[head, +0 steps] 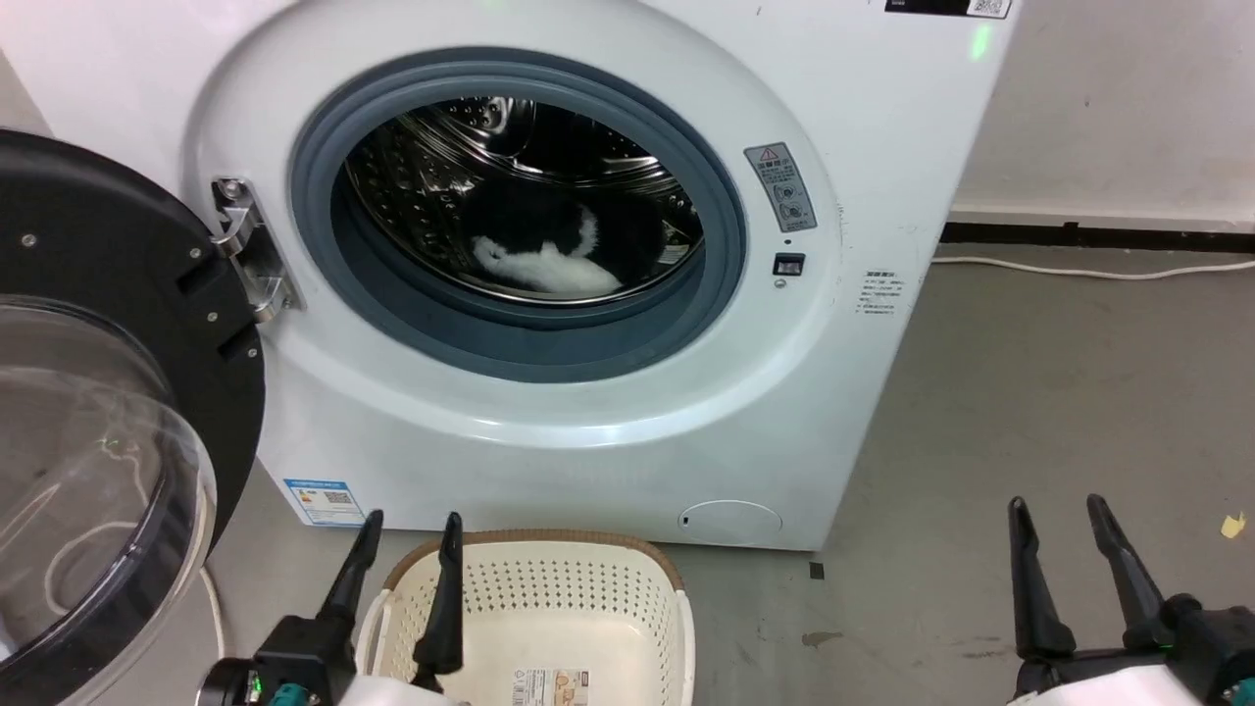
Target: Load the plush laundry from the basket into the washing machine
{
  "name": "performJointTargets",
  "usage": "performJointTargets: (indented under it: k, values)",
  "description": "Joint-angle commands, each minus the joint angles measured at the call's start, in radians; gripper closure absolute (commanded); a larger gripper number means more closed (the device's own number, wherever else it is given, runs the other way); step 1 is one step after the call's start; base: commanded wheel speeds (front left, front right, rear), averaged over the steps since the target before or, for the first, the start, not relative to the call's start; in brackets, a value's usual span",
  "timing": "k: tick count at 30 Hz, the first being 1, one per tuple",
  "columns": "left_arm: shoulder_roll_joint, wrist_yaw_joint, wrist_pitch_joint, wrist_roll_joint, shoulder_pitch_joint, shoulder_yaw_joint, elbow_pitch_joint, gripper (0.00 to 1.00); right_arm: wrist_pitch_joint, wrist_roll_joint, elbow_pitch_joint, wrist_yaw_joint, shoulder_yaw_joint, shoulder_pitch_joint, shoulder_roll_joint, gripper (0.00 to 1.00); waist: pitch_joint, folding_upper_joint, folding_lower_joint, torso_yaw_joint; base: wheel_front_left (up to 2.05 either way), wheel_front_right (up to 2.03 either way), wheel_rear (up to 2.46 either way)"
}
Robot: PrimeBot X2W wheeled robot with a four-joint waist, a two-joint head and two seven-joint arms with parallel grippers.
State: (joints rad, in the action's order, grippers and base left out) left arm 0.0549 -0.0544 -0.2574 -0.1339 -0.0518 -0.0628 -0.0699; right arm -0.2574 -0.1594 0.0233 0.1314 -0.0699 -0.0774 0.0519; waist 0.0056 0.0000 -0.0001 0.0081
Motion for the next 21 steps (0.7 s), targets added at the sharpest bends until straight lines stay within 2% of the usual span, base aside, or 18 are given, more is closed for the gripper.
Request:
performJointTargets:
  k: [1, 14, 15, 21]
  values:
    - [0.001, 0.003, -0.004, 0.004, -0.011, -0.001, -0.008, 0.00, -0.004, 0.010, 0.004, -0.001, 0.003, -0.015, -0.002, 0.00, -0.001, 0.0000, 0.0001, 0.002, 0.00, 0.00, 0.00]
    - [-0.004, -0.004, -0.004, -0.001, -0.007, 0.005, -0.041, 0.00, -0.004, 0.024, 0.017, -0.001, 0.021, -0.018, -0.002, 0.00, -0.008, 0.0000, 0.0001, 0.013, 0.00, 0.00, 0.00]
    - [-0.003, -0.002, 0.000, 0.000, -0.001, 0.006, -0.038, 1.00, 0.000, 0.027, 0.014, 0.000, 0.019, -0.012, 0.000, 1.00, -0.008, 0.0000, 0.0001, 0.013, 0.00, 0.00, 0.00]
    - [-0.003, 0.000, 0.008, 0.003, 0.001, 0.009, -0.034, 1.00, 0.007, 0.030, 0.013, 0.000, 0.020, -0.010, 0.000, 1.00, -0.008, 0.0000, 0.0001, 0.012, 0.00, 0.00, 0.00]
